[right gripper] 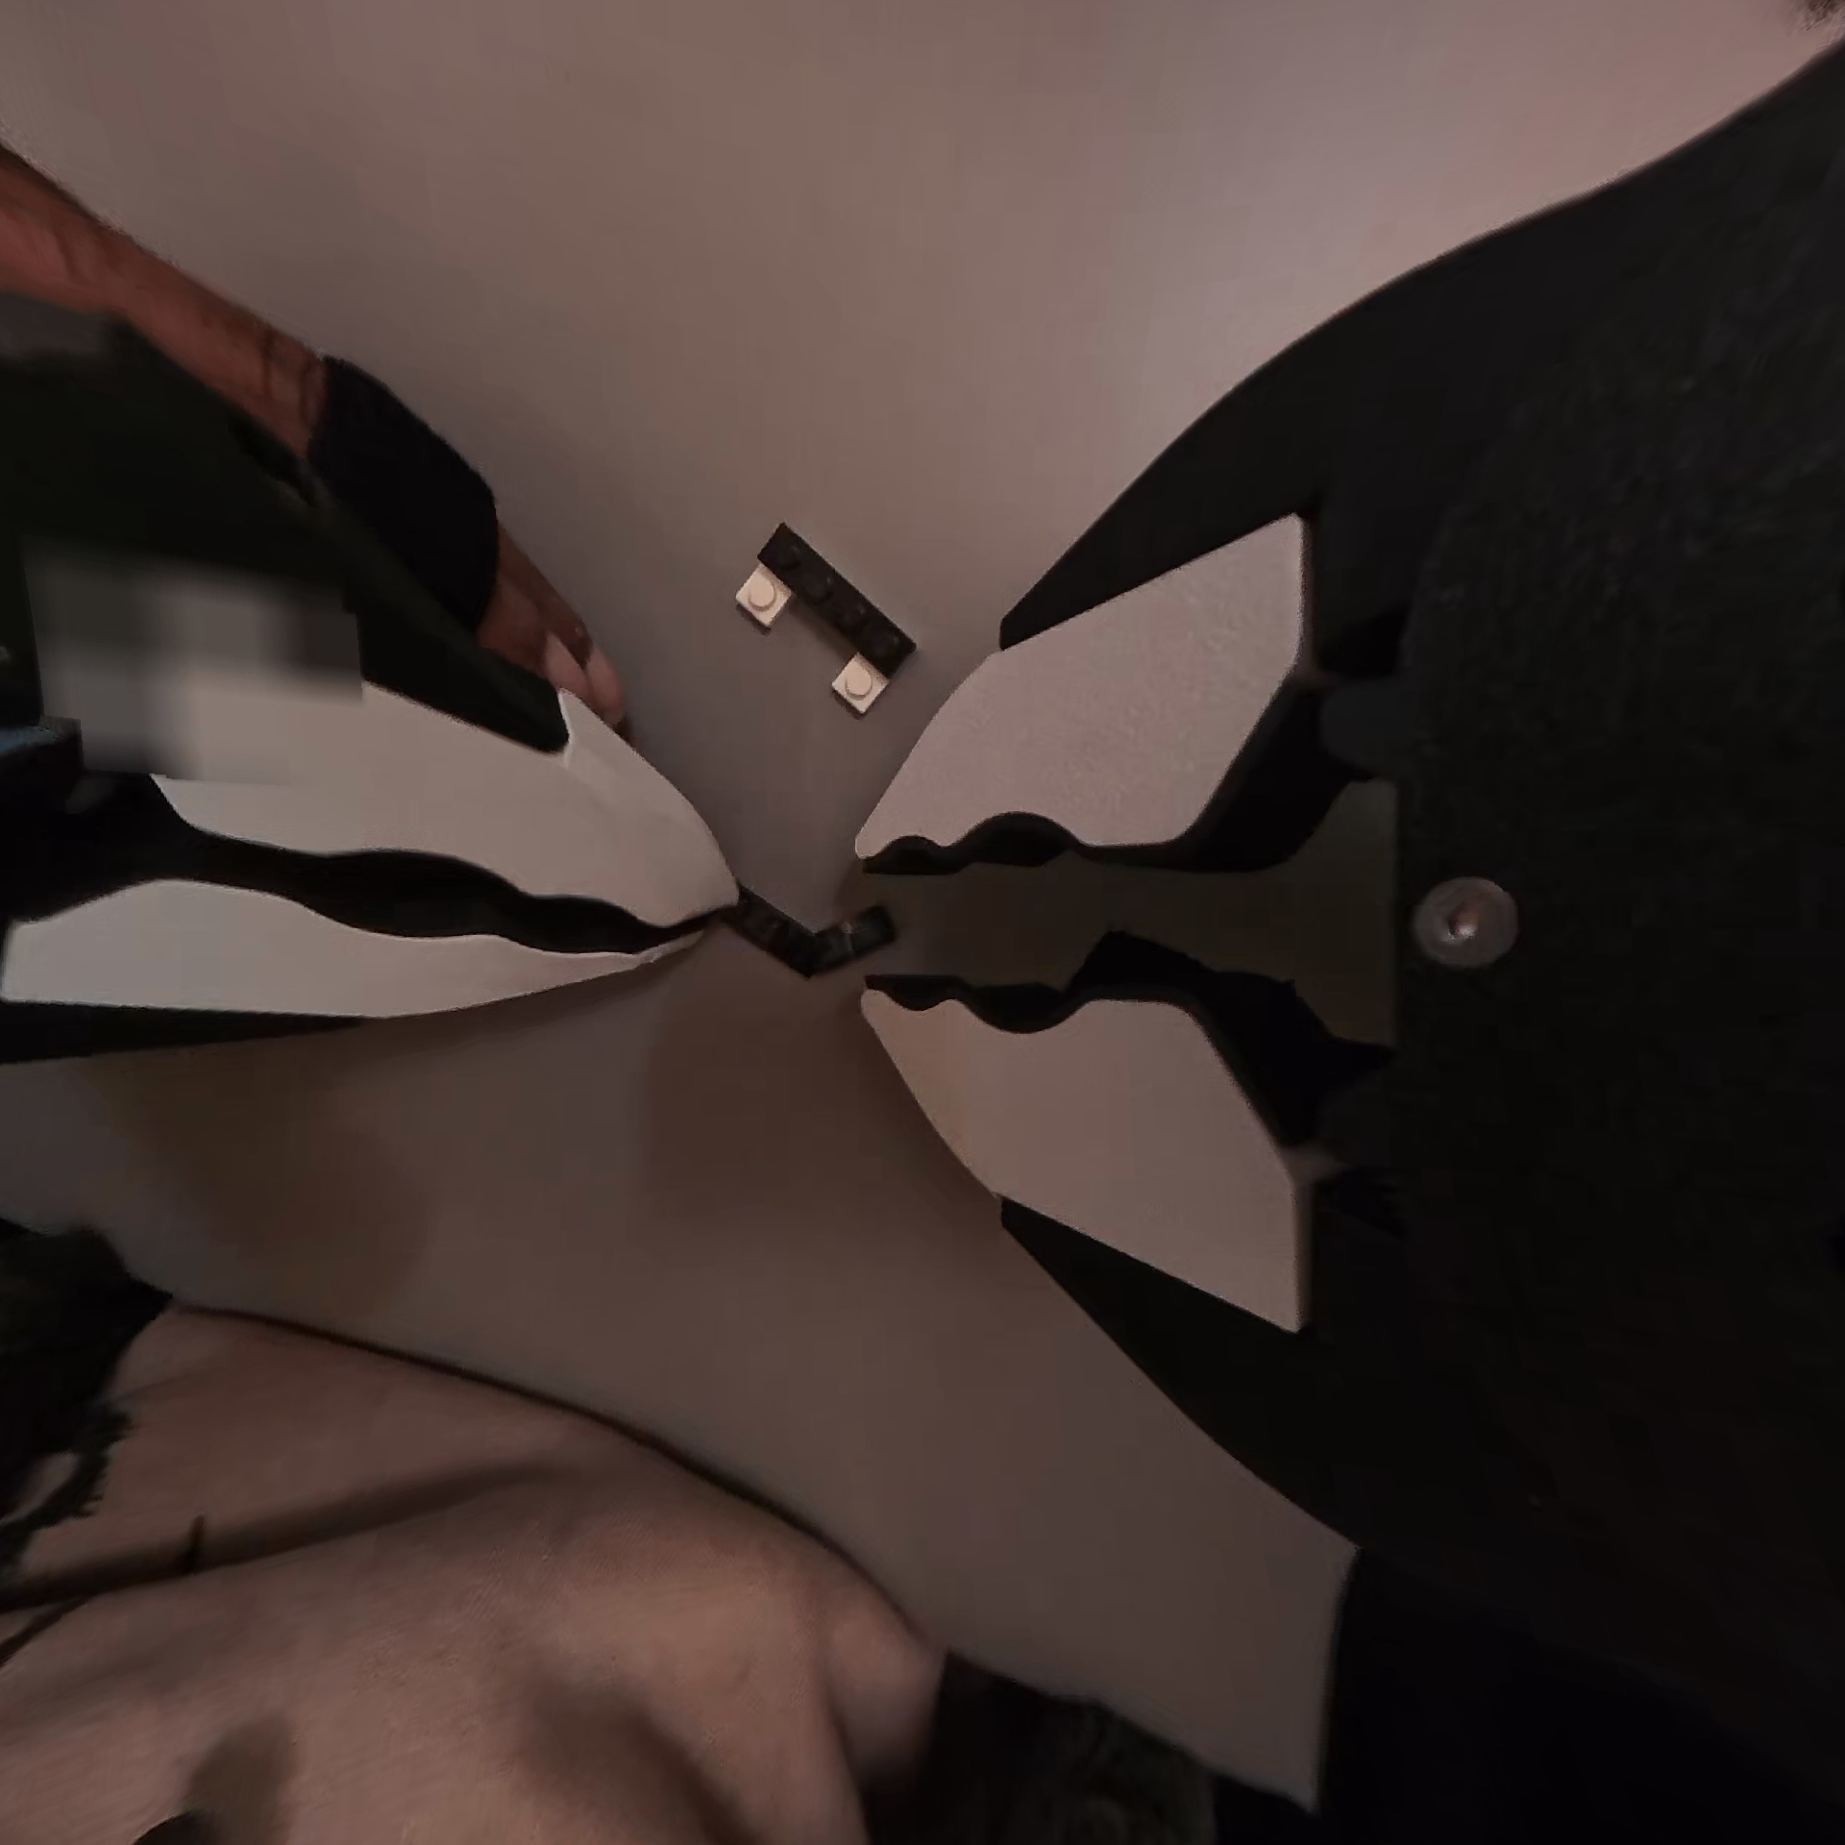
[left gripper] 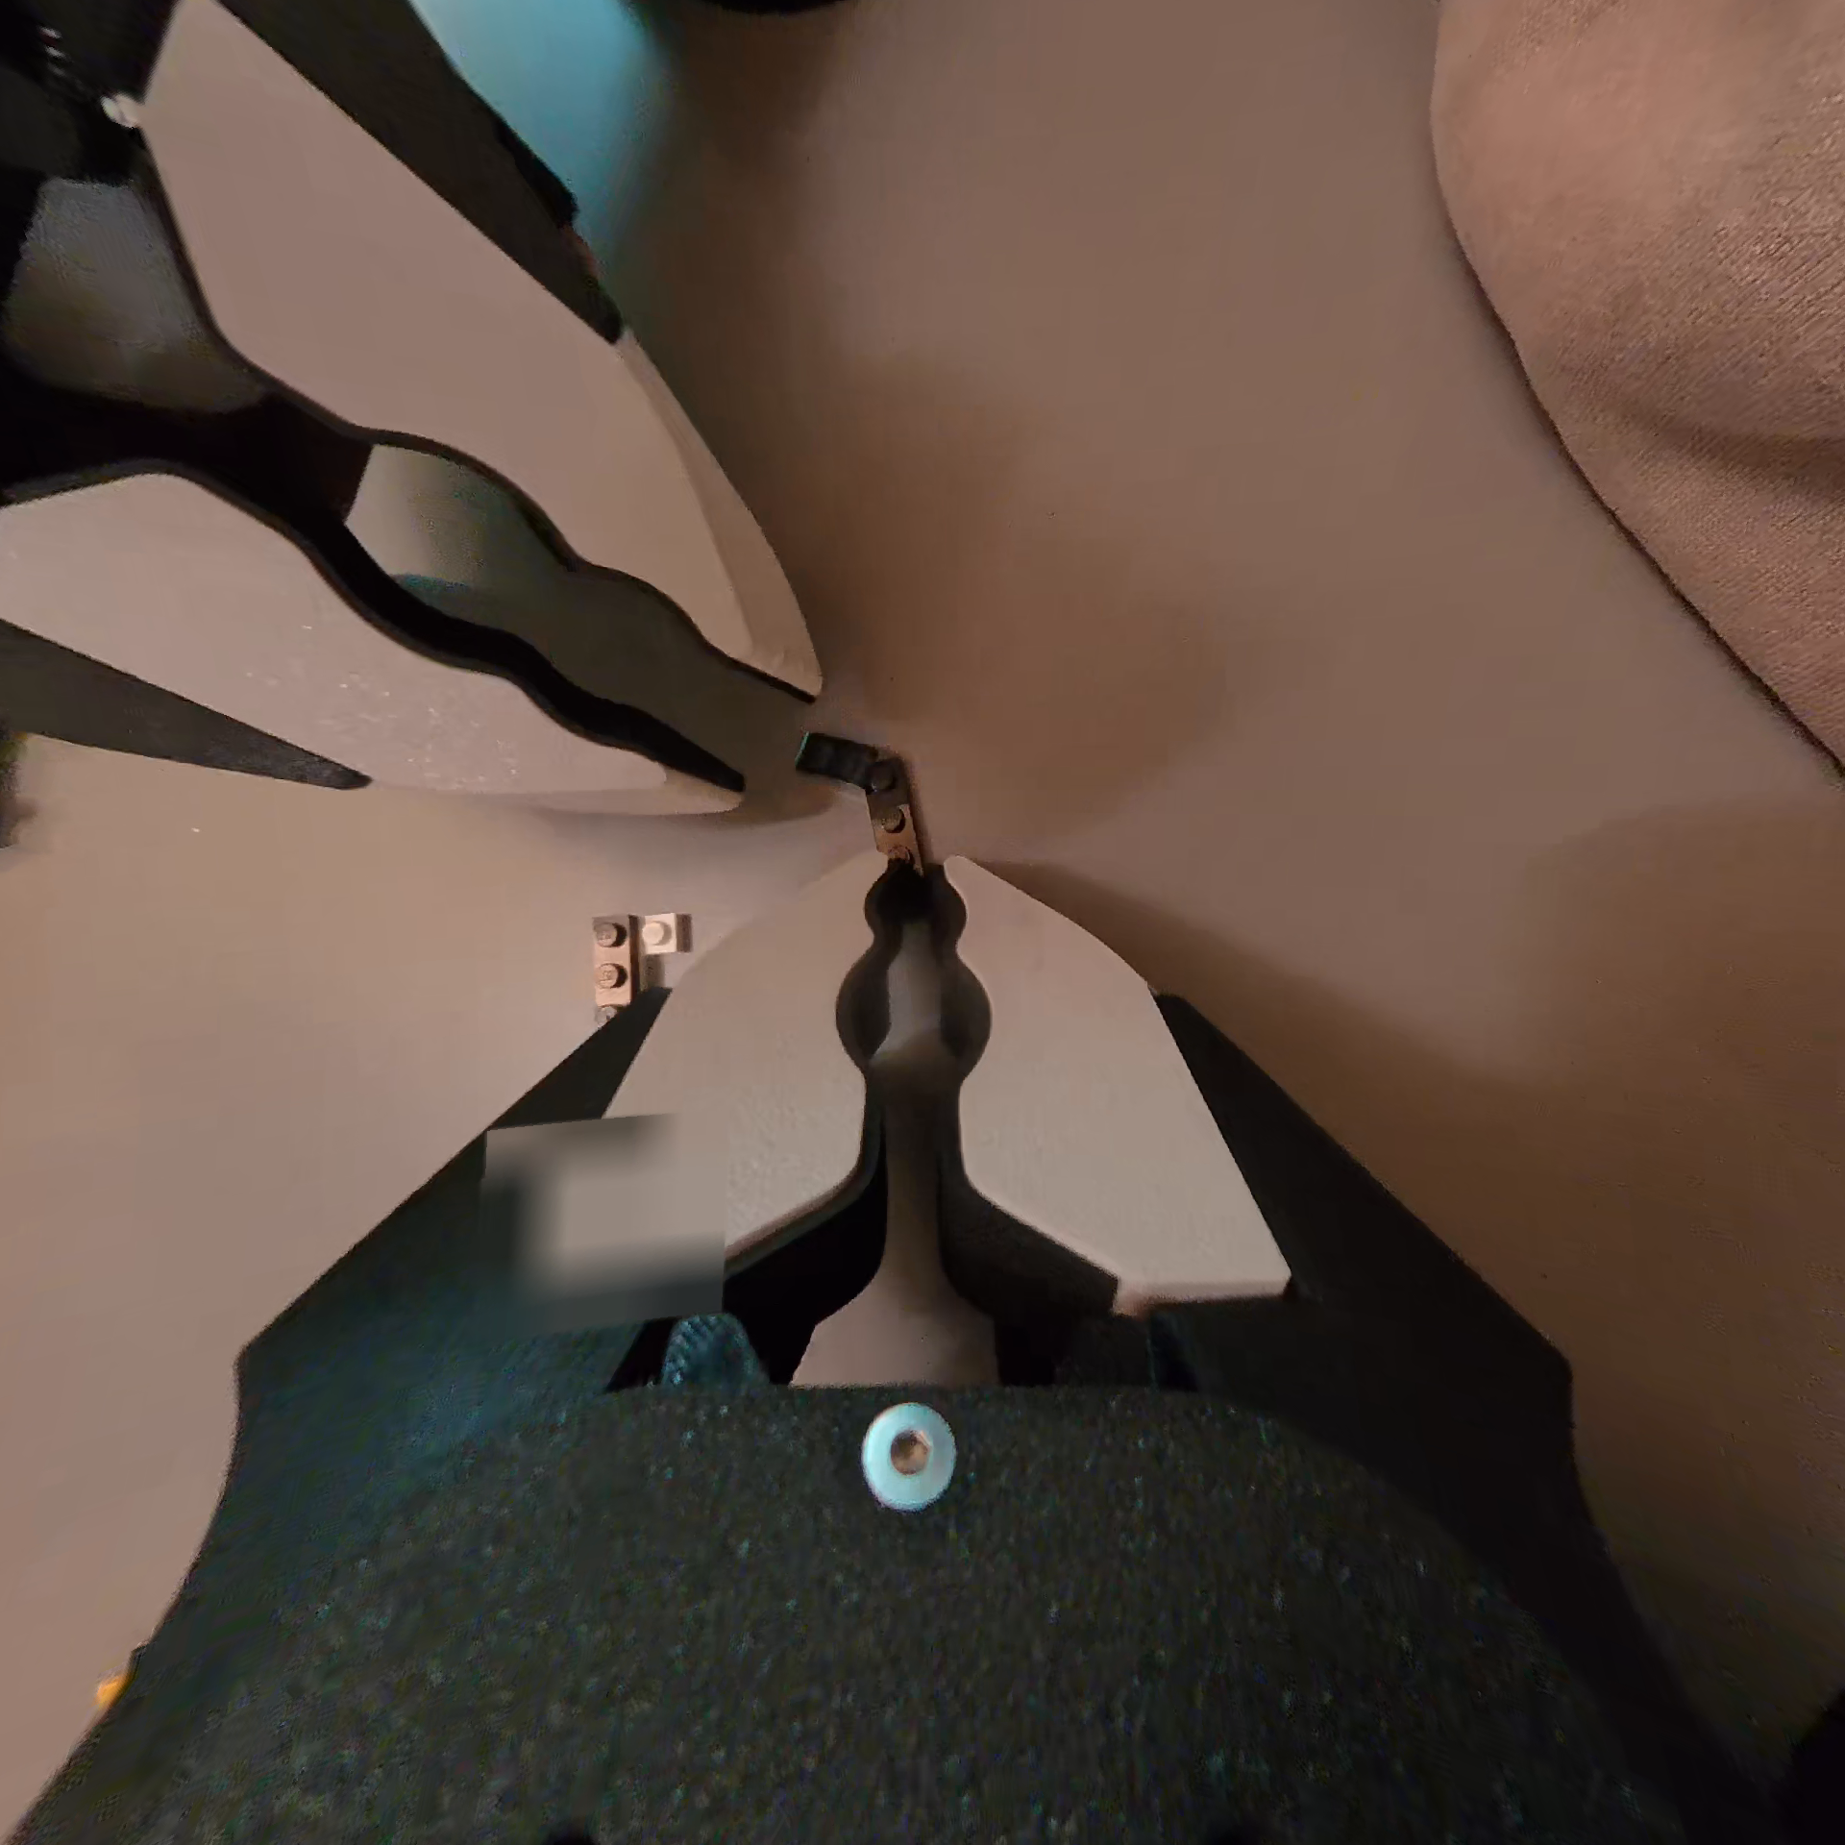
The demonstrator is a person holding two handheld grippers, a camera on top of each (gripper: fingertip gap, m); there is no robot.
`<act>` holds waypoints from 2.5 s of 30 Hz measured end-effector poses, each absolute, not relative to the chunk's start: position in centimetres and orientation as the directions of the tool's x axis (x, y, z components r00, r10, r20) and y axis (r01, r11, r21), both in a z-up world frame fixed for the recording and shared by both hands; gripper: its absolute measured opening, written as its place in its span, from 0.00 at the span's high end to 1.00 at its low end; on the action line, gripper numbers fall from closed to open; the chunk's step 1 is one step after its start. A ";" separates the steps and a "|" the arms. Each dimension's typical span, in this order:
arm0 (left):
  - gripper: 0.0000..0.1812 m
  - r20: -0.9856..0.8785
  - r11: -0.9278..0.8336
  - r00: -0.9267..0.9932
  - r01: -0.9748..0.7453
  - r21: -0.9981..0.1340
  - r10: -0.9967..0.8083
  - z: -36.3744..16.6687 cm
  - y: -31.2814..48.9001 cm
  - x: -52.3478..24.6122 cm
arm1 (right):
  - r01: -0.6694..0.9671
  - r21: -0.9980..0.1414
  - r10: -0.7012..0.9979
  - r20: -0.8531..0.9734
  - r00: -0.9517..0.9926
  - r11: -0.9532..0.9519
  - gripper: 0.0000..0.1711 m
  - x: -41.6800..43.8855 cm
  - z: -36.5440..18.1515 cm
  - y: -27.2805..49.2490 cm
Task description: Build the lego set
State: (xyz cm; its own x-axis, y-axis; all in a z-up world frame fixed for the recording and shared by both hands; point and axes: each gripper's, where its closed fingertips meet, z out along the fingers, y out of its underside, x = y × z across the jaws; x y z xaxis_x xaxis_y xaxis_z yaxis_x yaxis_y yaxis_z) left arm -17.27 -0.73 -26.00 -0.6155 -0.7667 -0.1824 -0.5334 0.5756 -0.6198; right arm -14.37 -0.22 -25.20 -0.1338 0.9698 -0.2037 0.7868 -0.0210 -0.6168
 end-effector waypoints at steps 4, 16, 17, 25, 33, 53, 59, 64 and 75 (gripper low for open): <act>0.93 -0.145 0.551 -0.595 -0.588 -0.593 -0.791 -25.9 0.1 -17.7 | 0.801 -0.598 0.975 -0.155 -0.159 0.036 0.89 -14.2 -25.8 -0.1; 0.94 -0.045 0.494 -0.592 -0.625 -0.605 -0.805 -26.1 1.1 -17.2 | 0.798 -0.594 0.963 -0.142 -0.231 0.104 0.94 -14.4 -26.1 -0.3; 0.94 -0.044 0.494 -0.594 -0.624 -0.605 -0.803 -26.2 1.2 -17.2 | 0.795 -0.598 0.961 -0.147 -0.233 0.102 0.94 -14.4 -26.1 -0.3; 0.94 -0.048 0.472 -0.574 -0.621 -0.626 -0.817 -26.1 1.9 -16.9 | 0.783 -0.613 0.954 -0.161 -0.253 0.105 0.93 -14.8 -26.1 -0.8; 0.95 -0.055 0.457 -0.556 -0.620 -0.638 -0.830 -25.3 1.4 -17.3 | 0.776 -0.621 0.953 -0.154 -0.261 0.112 0.93 -15.1 -26.1 -0.8; 0.97 -0.073 0.403 -0.482 -0.629 -0.665 -0.873 -24.7 0.1 -17.9 | 0.815 -0.578 0.970 -0.172 -0.173 0.043 0.95 -15.4 -25.6 -1.0; 0.96 -0.100 0.429 -0.488 -0.630 -0.648 -0.867 -25.3 -0.9 -18.2 | 0.864 -0.503 0.978 -0.184 -0.096 -0.009 0.95 -15.4 -25.9 -1.5; 0.95 -0.141 0.451 -0.486 -0.613 -0.648 -0.863 -25.3 -1.7 -18.0 | 0.873 -0.488 0.980 -0.183 -0.081 -0.019 0.95 -15.8 -25.9 -1.5; 0.96 -0.189 0.402 -0.380 -0.621 -0.673 -0.905 -25.1 -1.5 -17.5 | 0.890 -0.454 0.983 -0.178 -0.046 -0.041 0.95 -16.2 -25.6 -1.4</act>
State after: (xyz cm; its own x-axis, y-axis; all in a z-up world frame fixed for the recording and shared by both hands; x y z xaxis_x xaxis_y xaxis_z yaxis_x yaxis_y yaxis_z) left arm -17.47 -1.45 -25.10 -0.3805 -0.9052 -0.1893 -0.6213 0.4019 -0.6726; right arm -16.24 -1.42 -25.64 -0.0460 0.9829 -0.1781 0.8902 -0.0405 -0.4538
